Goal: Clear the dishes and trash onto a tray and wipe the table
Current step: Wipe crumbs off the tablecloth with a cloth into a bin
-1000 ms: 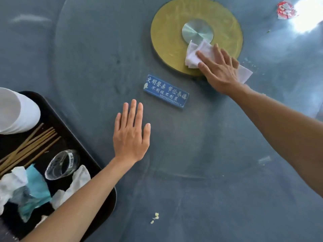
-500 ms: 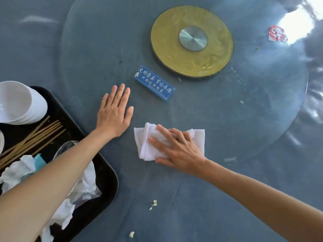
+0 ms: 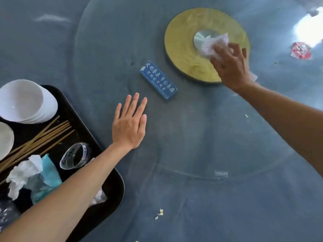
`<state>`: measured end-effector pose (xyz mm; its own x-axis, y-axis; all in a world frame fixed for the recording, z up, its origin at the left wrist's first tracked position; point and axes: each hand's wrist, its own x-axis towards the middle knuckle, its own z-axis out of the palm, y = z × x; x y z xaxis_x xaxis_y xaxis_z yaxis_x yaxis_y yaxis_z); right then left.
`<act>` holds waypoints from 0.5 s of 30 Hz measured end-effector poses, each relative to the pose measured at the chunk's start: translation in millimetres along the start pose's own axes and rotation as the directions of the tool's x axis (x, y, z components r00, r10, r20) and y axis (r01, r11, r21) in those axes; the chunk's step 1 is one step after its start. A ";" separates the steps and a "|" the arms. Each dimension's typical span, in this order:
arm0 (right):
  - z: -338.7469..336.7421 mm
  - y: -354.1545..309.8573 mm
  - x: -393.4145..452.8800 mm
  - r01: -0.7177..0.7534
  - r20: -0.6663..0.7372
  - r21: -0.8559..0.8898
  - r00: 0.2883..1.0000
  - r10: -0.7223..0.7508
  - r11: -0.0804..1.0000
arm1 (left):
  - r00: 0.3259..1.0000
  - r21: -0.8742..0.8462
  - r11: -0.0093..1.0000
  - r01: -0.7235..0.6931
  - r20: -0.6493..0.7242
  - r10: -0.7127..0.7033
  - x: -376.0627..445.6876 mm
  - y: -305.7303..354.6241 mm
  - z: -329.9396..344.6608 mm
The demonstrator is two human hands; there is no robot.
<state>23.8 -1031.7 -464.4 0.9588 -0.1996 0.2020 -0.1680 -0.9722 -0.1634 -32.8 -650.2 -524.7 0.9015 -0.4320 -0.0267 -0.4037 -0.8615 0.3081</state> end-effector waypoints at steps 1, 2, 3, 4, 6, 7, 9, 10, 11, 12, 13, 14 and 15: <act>6.3 15.8 9.5 -0.043 0.051 -0.027 0.998 0.044 0.999 | 1.000 0.001 1.000 -0.009 0.001 0.009 4.3 -5.1 -1.9; 12.7 26.9 12.6 -0.066 0.083 -0.023 0.994 0.068 0.998 | 1.000 -0.003 1.000 -0.016 0.003 0.016 9.5 -10.5 -4.6; 17.5 30.9 10.7 -0.074 0.104 -0.004 0.992 0.075 0.997 | 1.000 -0.008 1.000 -0.023 0.002 0.023 14.9 -16.7 -7.5; 22.0 28.3 4.9 -0.071 0.118 0.006 0.991 0.069 0.997 | 1.000 -0.011 0.999 -0.030 0.002 0.030 19.7 -23.5 -10.3; 28.5 10.7 -14.3 -0.018 0.104 0.037 0.994 0.014 0.999 | 0.999 -0.014 0.999 -0.048 0.002 0.048 31.1 -38.1 -14.9; 29.6 -3.3 -27.1 0.052 0.097 0.068 0.994 -0.058 0.996 | 0.999 -0.014 0.998 -0.054 0.006 0.054 36.6 -45.2 -16.9; 25.6 -38.0 -62.6 0.269 0.096 0.149 0.954 -0.284 0.952 | 0.997 0.001 0.997 -0.072 0.018 0.072 48.0 -58.8 -21.9; 22.9 -56.2 -86.0 0.373 0.085 0.202 0.915 -0.395 0.906 | 0.996 0.012 0.997 -0.080 0.025 0.080 52.9 -63.9 -24.9; 20.3 -74.8 -111.8 0.452 0.077 0.252 0.872 -0.483 0.856 | 0.996 0.023 0.996 -0.082 0.031 0.081 57.2 -67.9 -27.8; 17.3 -93.3 -138.2 0.496 0.081 0.302 0.838 -0.540 0.814 | 0.997 0.033 0.997 -0.076 0.032 0.075 60.6 -70.2 -30.4; 13.8 -110.1 -163.5 0.508 0.105 0.359 0.812 -0.575 0.783 | 0.998 0.039 0.998 -0.053 0.025 0.052 63.0 -69.8 -32.6; 11.1 -125.3 -186.9 0.501 0.146 0.422 0.785 -0.602 0.756 | 1.000 0.031 1.000 -0.004 0.016 0.003 64.2 -65.7 -34.0; 7.3 -139.7 -207.6 0.498 0.186 0.478 0.748 -0.638 0.723 | 0.998 0.007 0.998 0.068 0.007 -0.069 63.7 -57.0 -34.1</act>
<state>-150.1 -853.6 -490.5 0.8664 0.4936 0.0757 0.4656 -0.7439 -0.4794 53.0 -619.5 -511.5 0.9259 -0.3739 -0.0546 -0.3421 -0.8907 0.2993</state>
